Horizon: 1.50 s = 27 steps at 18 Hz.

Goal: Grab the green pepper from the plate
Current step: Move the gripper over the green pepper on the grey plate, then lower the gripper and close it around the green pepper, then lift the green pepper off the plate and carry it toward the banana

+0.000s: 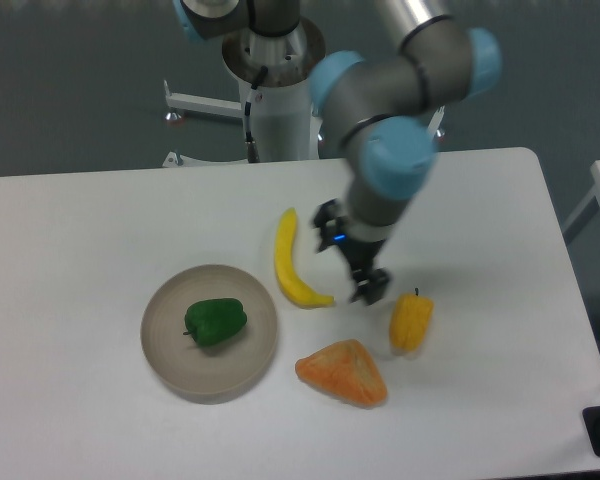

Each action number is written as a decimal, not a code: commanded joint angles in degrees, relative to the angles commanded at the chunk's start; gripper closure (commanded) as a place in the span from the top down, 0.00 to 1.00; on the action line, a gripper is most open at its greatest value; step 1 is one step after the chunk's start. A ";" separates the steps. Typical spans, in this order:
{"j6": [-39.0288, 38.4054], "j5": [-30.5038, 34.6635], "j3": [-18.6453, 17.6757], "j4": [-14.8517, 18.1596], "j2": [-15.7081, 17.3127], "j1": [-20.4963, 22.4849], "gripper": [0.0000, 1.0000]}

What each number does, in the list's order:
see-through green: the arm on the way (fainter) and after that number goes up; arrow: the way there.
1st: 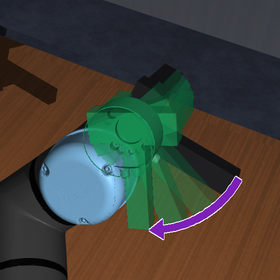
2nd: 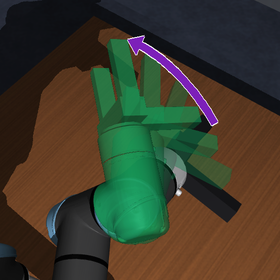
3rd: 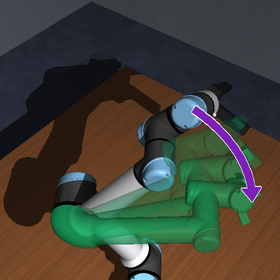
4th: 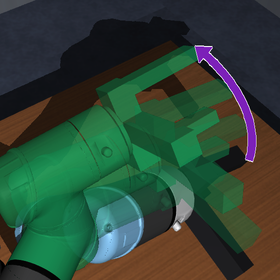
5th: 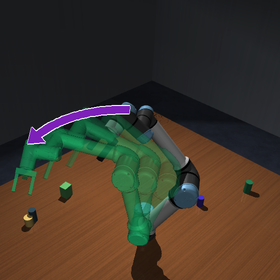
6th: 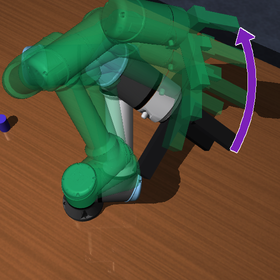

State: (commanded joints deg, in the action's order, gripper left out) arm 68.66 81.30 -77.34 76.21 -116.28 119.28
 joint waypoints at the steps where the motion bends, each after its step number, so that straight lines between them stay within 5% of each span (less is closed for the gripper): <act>1: -1.41 -0.09 -0.18 -0.18 0.00 -1.05 1.00; 4: -6.25 -0.09 -1.14 -1.14 -0.88 -4.49 1.00; 10: -10.03 0.00 -4.22 -10.89 -4.83 -7.22 1.00; 18: -9.51 0.53 -5.10 -14.24 -7.47 -7.48 1.00; 19: -9.33 0.61 -5.01 -14.24 -7.56 -7.48 0.83; 20: -9.16 0.53 -5.01 -14.24 -7.47 -7.39 0.42; 22: -9.07 0.53 -4.75 -13.72 -6.77 -7.04 0.10; 27: -10.03 0.61 -3.96 -11.53 -2.74 -4.50 0.11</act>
State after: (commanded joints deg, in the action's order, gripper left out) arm 58.63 81.91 -81.30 64.68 -119.01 114.78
